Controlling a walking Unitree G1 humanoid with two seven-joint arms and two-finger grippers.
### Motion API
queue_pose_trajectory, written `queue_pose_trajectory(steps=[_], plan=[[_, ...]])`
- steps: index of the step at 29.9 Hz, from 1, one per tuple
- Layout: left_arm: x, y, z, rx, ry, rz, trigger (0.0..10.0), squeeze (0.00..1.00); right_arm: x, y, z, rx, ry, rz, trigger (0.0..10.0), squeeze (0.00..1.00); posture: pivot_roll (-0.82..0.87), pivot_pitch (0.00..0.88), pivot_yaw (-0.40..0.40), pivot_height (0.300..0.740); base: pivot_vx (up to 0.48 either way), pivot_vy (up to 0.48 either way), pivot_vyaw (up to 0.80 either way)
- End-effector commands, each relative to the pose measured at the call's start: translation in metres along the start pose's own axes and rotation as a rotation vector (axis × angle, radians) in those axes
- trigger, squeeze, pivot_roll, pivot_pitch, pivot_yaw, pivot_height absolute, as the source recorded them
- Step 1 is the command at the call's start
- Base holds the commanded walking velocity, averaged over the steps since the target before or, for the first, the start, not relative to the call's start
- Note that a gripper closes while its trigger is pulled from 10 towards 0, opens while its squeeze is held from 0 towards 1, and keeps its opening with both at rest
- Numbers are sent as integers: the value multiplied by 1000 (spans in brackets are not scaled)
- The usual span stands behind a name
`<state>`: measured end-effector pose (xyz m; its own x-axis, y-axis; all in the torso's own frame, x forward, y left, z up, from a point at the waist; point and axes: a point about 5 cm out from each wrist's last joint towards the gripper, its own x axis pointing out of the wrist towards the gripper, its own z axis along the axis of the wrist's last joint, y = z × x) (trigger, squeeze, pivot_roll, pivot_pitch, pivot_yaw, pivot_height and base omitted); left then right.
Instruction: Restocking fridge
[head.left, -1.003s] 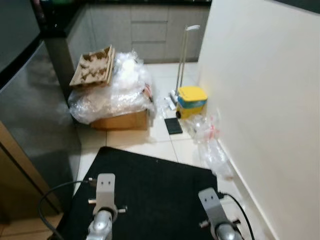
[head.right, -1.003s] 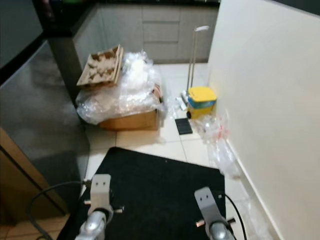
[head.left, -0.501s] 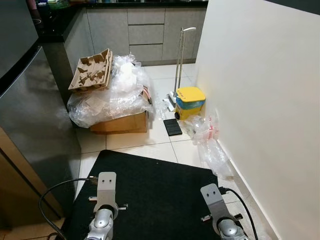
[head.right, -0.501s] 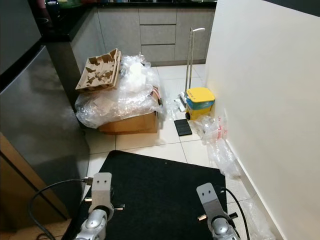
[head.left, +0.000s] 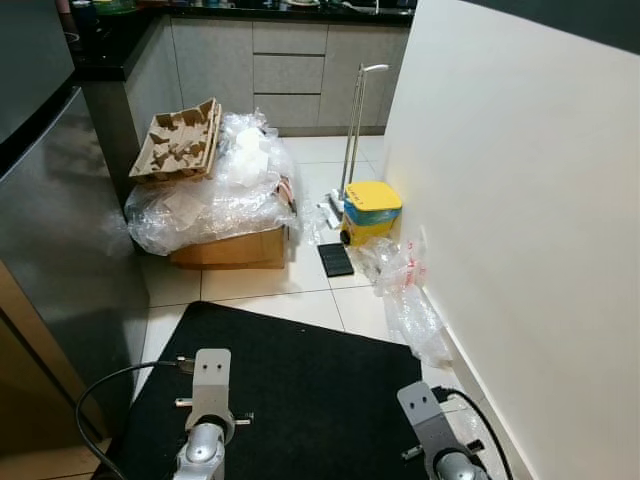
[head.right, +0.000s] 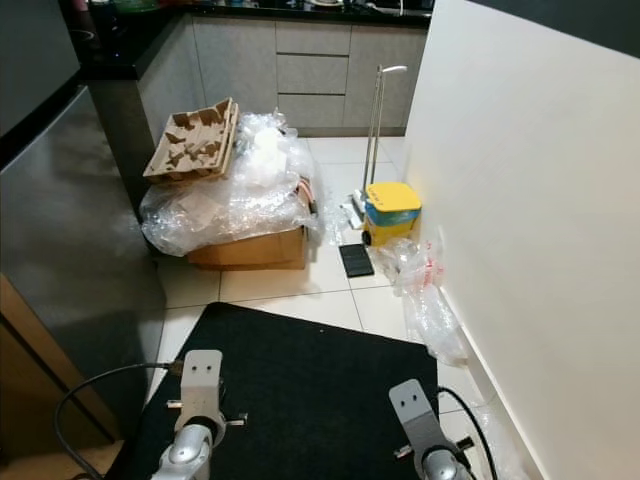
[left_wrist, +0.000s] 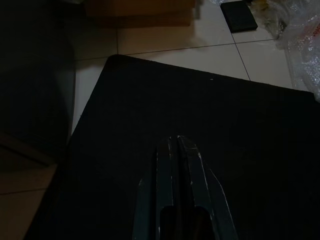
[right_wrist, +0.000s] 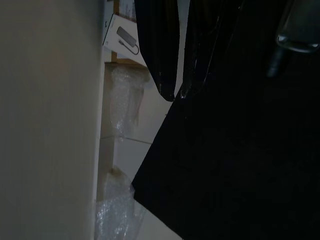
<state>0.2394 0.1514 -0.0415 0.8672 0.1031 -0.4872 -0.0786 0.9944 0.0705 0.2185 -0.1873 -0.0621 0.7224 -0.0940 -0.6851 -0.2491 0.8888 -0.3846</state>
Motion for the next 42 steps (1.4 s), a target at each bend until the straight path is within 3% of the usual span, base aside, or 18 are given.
queue_pose_trajectory(steps=[1, 24, 35, 42], plan=[[-3, -10, -4, -2, 13, -25, 10000, 0, 1, -5, 2, -5, -3, -7, 10000, 0, -109, 0, -78, 740, 0, 0, 0], [3, 0, 6, 11, -18, -9, 10000, 0, 4, 2, 18, 16, -43, -8, 10000, 0, -101, 0, -24, 740, 0, 0, 19], [2, 5, 5, 15, -21, 9, 10000, 0, 2, 0, 11, 42, -25, -24, 10000, 0, -110, 0, -7, 740, 0, 0, 195], [-2, 9, -3, 105, -13, -3, 10000, 0, 1, 2, 8, 77, -20, -29, 10000, 0, -114, 0, 8, 740, 0, 0, 0]])
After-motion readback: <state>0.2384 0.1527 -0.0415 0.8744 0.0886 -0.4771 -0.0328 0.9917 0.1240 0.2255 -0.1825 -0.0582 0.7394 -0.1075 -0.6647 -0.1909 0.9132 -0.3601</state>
